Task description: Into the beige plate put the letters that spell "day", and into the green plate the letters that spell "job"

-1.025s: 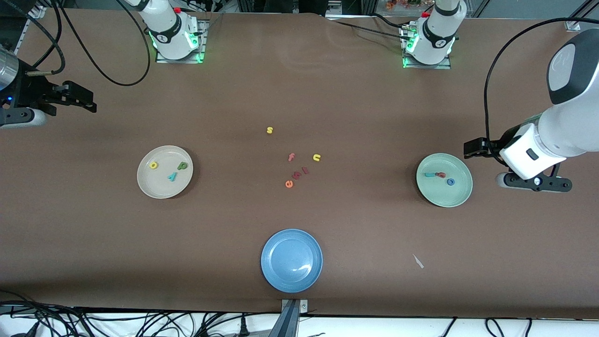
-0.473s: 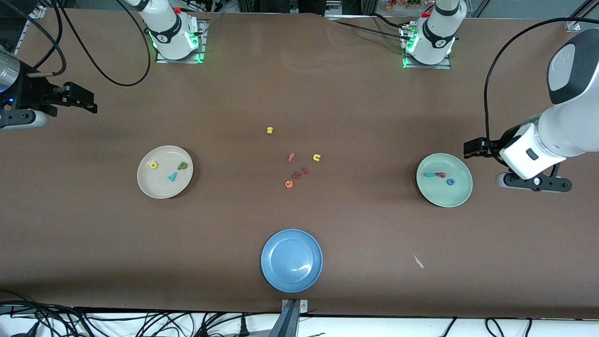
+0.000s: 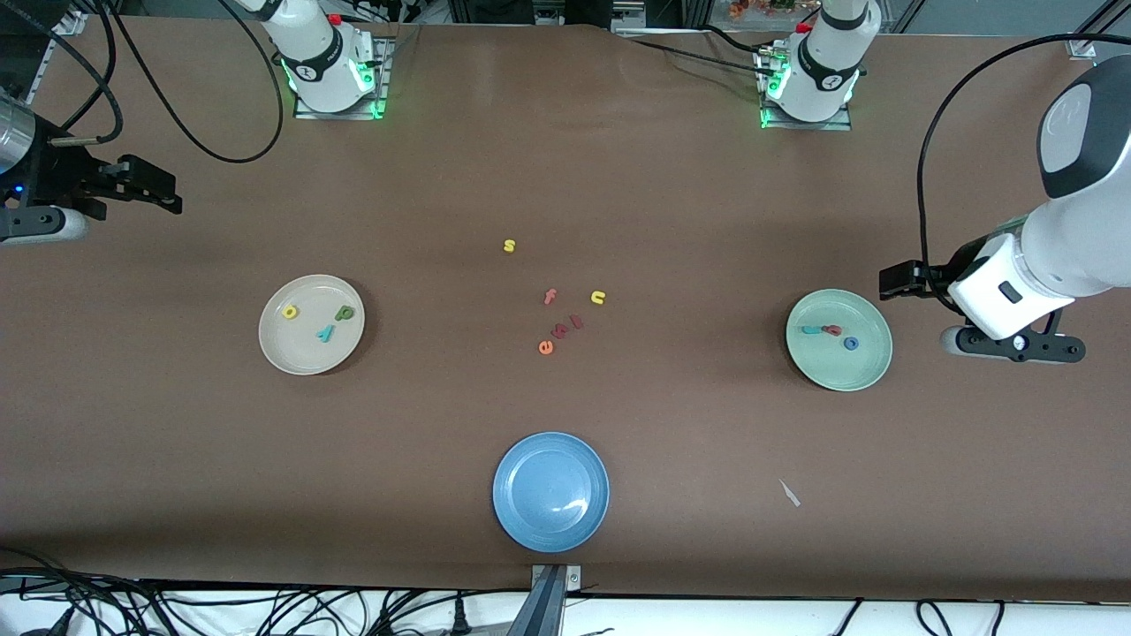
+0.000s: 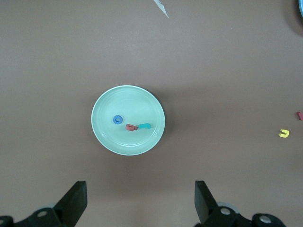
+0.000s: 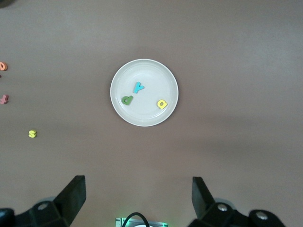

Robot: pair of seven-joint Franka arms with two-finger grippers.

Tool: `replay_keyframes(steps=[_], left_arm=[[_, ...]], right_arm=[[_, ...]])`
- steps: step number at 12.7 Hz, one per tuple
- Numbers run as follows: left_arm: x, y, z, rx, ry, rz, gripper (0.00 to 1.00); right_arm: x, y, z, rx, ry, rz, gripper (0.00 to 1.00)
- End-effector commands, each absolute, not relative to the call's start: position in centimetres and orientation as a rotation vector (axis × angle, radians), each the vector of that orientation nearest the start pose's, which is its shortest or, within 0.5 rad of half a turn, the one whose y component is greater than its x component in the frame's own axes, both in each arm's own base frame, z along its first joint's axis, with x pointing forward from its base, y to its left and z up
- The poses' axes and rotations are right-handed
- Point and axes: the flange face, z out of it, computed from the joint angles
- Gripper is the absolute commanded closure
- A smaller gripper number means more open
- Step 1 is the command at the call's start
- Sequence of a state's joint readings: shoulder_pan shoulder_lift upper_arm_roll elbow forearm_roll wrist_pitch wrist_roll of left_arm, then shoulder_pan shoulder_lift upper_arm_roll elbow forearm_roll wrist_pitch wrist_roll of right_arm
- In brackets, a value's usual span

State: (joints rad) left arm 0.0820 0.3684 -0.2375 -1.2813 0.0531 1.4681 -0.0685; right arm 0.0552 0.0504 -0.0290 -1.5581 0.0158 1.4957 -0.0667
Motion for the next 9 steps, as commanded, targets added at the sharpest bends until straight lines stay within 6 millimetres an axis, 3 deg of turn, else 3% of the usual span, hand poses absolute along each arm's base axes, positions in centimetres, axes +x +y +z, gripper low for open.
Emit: replay_keyframes(steps=[1, 9], left_arm=[[64.43, -6.59, 53.89, -3.164, 0.161, 0.285, 0.0], [64.53, -6.46, 53.99, -3.161, 0.16, 0.272, 0.0]], right_arm=[[56.05, 1.51, 60.04, -3.094, -0.166, 0.174, 0.0], [56.03, 1.3, 60.02, -3.104, -0.166, 0.177, 0.01]])
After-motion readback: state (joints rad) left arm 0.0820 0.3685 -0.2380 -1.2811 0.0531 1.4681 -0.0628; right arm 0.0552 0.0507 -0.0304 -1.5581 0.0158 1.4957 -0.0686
